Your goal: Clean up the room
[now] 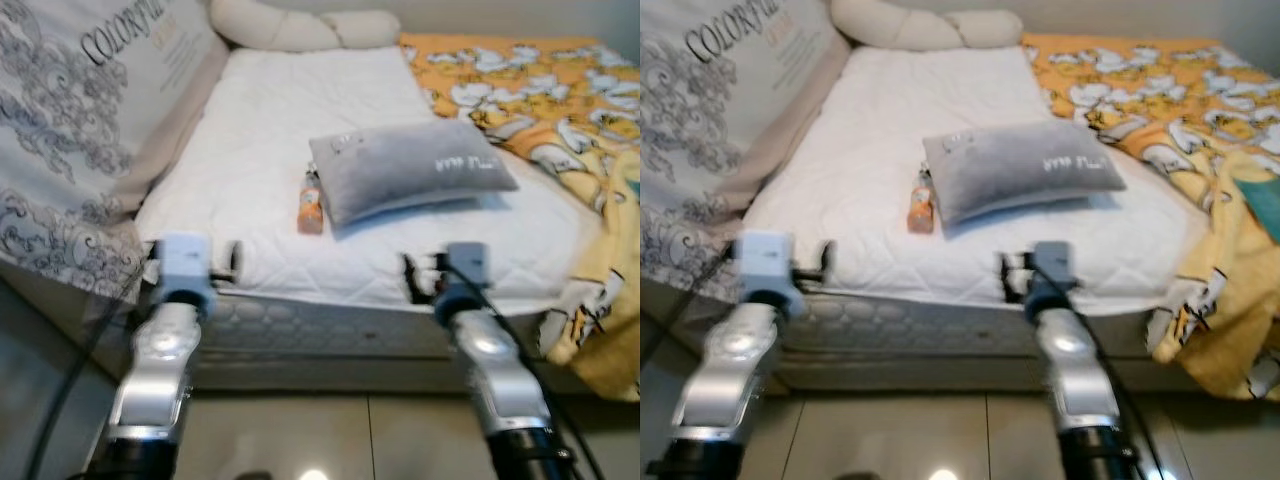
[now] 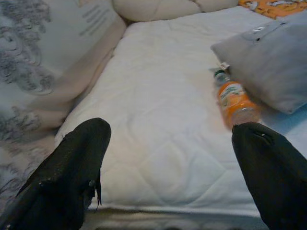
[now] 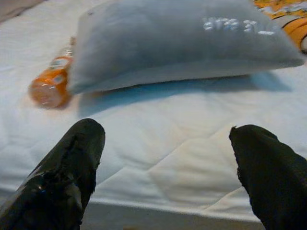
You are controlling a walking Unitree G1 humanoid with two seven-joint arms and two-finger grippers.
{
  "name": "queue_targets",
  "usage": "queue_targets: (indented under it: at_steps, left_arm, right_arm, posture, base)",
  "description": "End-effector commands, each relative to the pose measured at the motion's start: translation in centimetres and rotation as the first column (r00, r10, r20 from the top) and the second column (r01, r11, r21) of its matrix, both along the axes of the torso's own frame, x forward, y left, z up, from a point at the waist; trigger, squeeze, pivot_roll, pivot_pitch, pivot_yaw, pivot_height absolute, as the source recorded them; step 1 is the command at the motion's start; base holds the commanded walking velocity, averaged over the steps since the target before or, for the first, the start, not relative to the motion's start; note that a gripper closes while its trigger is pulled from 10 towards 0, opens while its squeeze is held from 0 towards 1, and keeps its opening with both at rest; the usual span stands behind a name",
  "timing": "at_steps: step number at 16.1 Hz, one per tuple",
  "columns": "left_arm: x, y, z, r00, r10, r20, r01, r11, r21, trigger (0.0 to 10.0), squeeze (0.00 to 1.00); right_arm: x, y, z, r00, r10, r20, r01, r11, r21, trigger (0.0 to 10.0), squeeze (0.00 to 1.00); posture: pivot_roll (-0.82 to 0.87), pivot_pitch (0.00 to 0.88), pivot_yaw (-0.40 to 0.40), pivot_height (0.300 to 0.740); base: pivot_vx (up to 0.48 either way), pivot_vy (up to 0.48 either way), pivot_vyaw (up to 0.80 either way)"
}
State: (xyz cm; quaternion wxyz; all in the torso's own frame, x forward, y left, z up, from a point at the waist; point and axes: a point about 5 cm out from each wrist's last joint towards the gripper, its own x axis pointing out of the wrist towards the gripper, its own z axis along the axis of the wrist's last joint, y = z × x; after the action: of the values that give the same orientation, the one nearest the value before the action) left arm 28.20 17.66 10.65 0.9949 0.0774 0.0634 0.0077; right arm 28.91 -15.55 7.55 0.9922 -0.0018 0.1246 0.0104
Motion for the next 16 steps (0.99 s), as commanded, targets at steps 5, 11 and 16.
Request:
queue_targets:
  at_steps: [5, 11, 16]
  left_arm:
    - [0.19, 0.67, 0.47, 1.0, 0.02, 0.015, -0.02, 1.0, 0.014, 10.0, 0.0]
    - [0.25, 0.59, 0.34, 1.0, 0.016, 0.011, -0.016, 1.0, 0.014, 10.0, 0.0]
    - [0.55, 0.31, 0.39, 1.0, 0.008, 0.016, -0.008, 1.0, 0.016, 10.0, 0.0]
  right_arm:
    - [0.35, 0.81, 0.46, 1.0, 0.018, 0.017, -0.018, 1.0, 0.011, 10.0, 0.0]
    - [0.35, 0.94, 0.41, 0.999, 0.028, 0.015, -0.028, 1.0, 0.002, 10.0, 0.0]
    - [0.4, 0.87, 0.46, 0.999, 0.029, 0.013, -0.029, 1.0, -0.003, 10.0, 0.0]
  posture:
    - [0.05, 0.0, -0.003, 0.74]
    - [0.05, 0.0, 0.001, 0.74]
    - [0.04, 0.0, 0.002, 0.74]
  base:
    - [0.361, 0.0, 0.0]
    - [0.363, 0.0, 0.34]
    - [0.362, 0.0, 0.0]
